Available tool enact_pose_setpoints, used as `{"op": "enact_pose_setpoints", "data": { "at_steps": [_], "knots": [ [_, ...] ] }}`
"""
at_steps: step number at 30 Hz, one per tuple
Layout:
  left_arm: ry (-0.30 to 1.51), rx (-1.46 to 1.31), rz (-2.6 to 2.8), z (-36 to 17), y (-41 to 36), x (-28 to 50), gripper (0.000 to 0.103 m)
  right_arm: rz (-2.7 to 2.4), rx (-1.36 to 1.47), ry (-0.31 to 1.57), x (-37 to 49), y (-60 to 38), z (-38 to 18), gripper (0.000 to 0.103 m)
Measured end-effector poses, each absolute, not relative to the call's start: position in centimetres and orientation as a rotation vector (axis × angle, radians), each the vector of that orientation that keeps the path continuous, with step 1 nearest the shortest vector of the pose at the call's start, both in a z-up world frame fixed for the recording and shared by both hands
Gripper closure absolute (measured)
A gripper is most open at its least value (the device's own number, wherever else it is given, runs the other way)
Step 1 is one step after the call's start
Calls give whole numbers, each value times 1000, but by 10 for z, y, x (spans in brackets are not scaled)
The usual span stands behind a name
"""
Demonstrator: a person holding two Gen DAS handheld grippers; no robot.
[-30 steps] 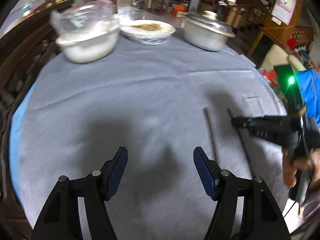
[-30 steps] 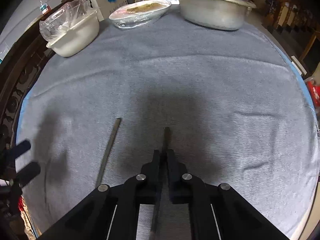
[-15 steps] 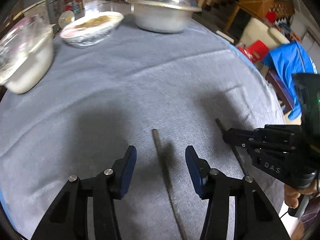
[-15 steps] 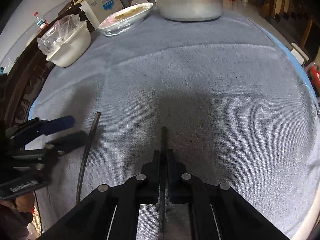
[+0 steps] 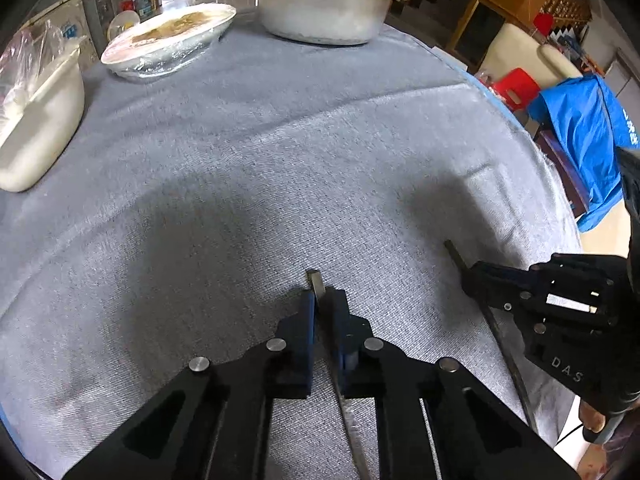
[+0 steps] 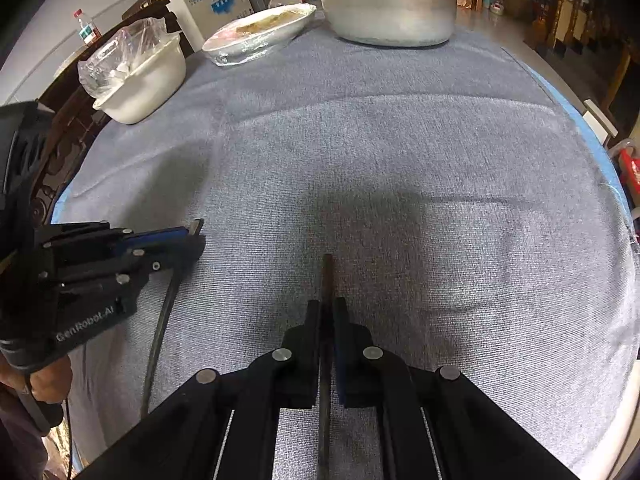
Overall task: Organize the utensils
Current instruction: 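Close the left gripper on the other black chopstick while the right gripper holds its chopstick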
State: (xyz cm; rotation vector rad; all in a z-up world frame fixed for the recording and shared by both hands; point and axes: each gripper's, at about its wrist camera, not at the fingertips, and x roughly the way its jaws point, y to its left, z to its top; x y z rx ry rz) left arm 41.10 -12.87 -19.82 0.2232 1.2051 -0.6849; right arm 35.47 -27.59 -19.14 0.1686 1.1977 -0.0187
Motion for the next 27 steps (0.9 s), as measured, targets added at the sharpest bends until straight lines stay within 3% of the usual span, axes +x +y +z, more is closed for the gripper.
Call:
{"op": "enact_pose_setpoints", "data": {
  "at_steps": [11,27],
  "knots": [
    [1177,165,-606,-196,-90,396,98,18,253,1108,328,-281,-184,97],
    [1014,-102,-334,-137,47,319,98,20,278,845,226,-266,-96,97]
  ]
}}
